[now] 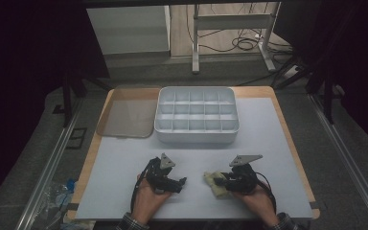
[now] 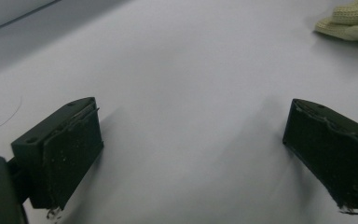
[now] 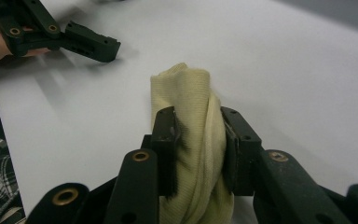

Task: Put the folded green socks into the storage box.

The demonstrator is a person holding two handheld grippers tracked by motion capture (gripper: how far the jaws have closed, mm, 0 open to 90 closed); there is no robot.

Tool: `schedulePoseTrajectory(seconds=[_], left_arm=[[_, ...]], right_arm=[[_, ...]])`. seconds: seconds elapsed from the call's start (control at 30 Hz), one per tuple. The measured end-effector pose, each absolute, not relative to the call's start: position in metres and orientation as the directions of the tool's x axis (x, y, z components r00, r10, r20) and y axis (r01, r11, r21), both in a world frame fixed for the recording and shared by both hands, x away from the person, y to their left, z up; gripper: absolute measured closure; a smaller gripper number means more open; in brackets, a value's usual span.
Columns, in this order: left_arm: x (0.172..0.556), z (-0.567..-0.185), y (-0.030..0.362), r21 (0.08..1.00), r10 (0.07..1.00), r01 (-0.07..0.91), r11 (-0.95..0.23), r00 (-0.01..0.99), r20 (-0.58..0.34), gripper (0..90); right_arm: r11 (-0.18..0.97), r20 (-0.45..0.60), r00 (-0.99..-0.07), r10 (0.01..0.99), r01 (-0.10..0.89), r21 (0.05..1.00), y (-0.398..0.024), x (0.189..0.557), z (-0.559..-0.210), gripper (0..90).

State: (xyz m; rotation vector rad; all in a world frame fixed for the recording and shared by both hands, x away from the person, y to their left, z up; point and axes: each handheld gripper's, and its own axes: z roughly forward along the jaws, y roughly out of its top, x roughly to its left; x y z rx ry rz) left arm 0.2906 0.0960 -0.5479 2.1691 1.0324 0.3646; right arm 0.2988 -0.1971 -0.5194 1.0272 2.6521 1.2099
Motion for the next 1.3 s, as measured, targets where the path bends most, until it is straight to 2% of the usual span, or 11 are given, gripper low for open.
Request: schedulePoseTrajectory(seconds=[0.97,1.3], left_arm=[[0.291,-0.548,0.096,0.695,0.764,0.569,-0.439,0.643,-0.043,4.1],[0.290,-0.548,0.096,0.697,0.766,0.569,-0.436,0.642,-0.045,4.1]], right_arm=[[0.459,0.047,-0.776,0.629,0.420,0.782,-0.205,0.311,-0.488,68.8],[0.437,0.017,-0.763,0.647,0.389,0.811,-0.207,0.317,-0.482,68.8]])
